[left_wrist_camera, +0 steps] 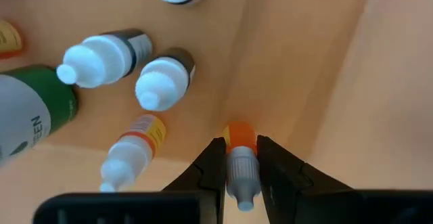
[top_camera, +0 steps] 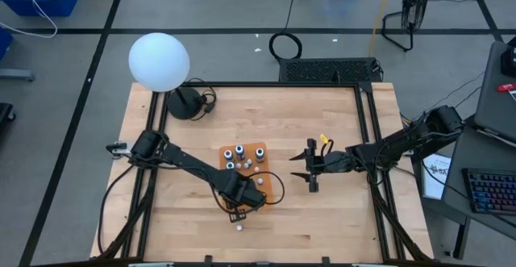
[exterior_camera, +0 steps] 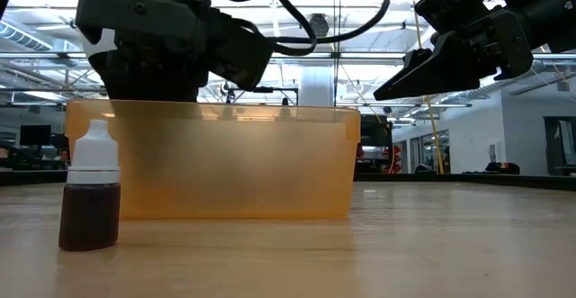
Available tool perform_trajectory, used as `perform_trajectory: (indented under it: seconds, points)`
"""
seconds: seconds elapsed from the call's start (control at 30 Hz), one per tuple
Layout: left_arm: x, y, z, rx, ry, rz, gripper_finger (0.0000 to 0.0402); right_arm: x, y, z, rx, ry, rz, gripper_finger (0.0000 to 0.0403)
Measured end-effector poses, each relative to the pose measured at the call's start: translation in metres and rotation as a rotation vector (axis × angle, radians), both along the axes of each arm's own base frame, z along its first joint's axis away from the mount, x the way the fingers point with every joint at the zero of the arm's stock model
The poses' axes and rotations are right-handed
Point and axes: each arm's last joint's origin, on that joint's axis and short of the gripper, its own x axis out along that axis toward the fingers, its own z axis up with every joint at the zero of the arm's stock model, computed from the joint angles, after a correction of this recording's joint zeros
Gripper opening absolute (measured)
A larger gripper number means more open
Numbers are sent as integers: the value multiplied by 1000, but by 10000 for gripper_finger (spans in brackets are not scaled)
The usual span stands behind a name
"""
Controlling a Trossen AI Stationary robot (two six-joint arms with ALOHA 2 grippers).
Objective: Pick & Place food coloring
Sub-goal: Put the small orange food coloring bottle into the orange bin
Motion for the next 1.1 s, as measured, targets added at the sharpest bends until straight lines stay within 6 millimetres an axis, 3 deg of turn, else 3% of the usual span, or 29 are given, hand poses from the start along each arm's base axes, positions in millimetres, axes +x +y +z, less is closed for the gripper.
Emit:
perform_trajectory:
  seconds: [0.2,0.6,0.83,1.0,1.1]
  points:
    - [-1,0,-8,-39,-17,10,104,0,0,0,0,0,0,212]
    - [4,4,-8,-111,-32,41,114,0,0,0,-1,0,0,212]
    - [0,12,28,-101,-144,80,115,0,0,0,-1,0,0,212]
    - [-14,12,71,19,-330,37,115,0,0,0,-1,0,0,212]
    - [-36,-1,107,188,-508,-15,115,0,0,0,-1,0,0,212]
